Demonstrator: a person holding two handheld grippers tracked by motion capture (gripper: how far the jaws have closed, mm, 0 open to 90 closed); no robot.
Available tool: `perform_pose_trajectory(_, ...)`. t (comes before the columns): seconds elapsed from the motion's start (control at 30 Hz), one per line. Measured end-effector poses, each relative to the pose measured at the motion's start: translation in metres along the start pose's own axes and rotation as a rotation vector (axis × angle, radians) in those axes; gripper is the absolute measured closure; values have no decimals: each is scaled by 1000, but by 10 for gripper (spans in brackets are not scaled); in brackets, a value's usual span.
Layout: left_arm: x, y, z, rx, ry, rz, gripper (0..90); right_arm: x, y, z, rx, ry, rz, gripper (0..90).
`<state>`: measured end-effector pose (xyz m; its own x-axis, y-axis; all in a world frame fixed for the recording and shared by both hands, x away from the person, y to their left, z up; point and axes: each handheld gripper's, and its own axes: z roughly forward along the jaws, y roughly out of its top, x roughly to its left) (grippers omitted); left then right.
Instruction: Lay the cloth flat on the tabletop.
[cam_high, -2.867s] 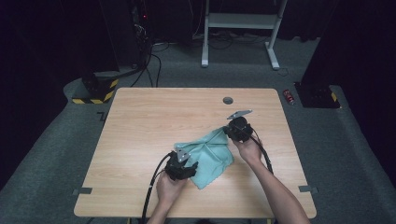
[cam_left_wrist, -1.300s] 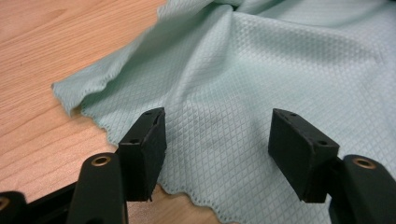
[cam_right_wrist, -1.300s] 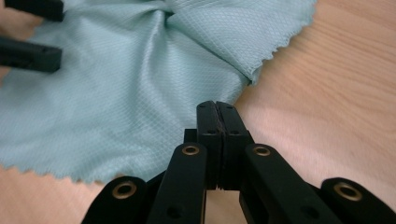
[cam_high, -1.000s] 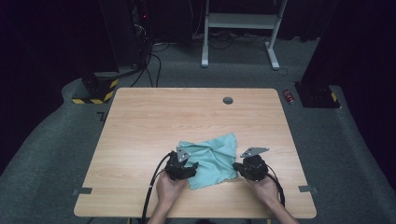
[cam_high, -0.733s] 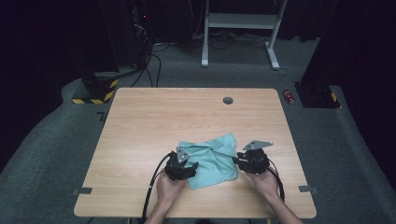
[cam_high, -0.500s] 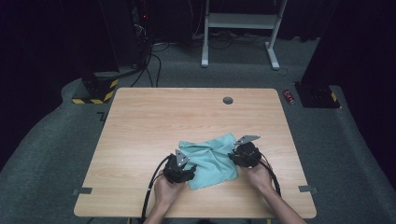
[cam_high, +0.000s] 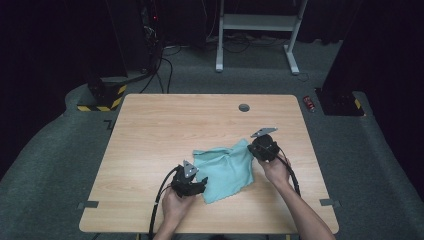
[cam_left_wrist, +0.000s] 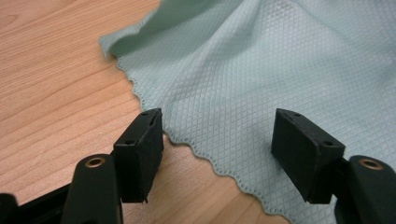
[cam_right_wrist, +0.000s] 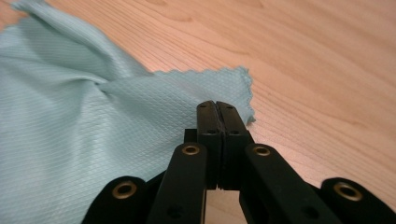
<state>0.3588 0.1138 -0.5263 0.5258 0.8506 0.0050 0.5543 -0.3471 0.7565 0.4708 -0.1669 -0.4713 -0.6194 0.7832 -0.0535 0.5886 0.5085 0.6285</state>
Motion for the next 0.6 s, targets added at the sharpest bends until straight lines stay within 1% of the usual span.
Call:
perform_pose_trajectory(0.03, 0, 0, 0, 0, 0, 0, 344, -1, -1, 5, 14, 3, 8, 863)
perform_pose_trajectory(0.07, 0, 0, 0, 0, 0, 1, 344, -2, -2, 9, 27, 1, 14, 813)
perform_pose_trajectory(0.13, 0, 0, 0, 0, 0, 0, 343, -2, -7, 9, 25, 17, 26, 768)
perform_pose_trajectory(0.2, 0, 0, 0, 0, 1, 0, 342, 0, -13, 2, -10, 30, 36, 746)
perform_pose_trajectory(0.27, 0, 0, 0, 0, 1, 0, 342, 0, -21, -10, -45, 43, 41, 735)
perform_pose_trajectory(0.33, 0, 0, 0, 0, 1, 0, 342, 2, -32, -21, -60, 64, 54, 724)
perform_pose_trajectory(0.43, 0, 0, 0, 0, 1, -2, 341, 6, -51, -30, -52, 99, 58, 692)
perform_pose_trajectory(0.47, 0, 0, 0, 0, 1, -2, 340, 10, -63, -32, -45, 124, 73, 663)
perform_pose_trajectory(0.5, 0, 0, 0, 0, 1, -2, 340, 10, -63, -32, -45, 124, 73, 663)
perform_pose_trajectory(0.53, 0, 0, 0, 0, 1, -1, 340, 14, -70, -32, -42, 149, 82, 646)
perform_pose_trajectory(0.6, 0, 0, 0, 0, 1, -2, 340, 16, -71, -30, -37, 158, 83, 646)
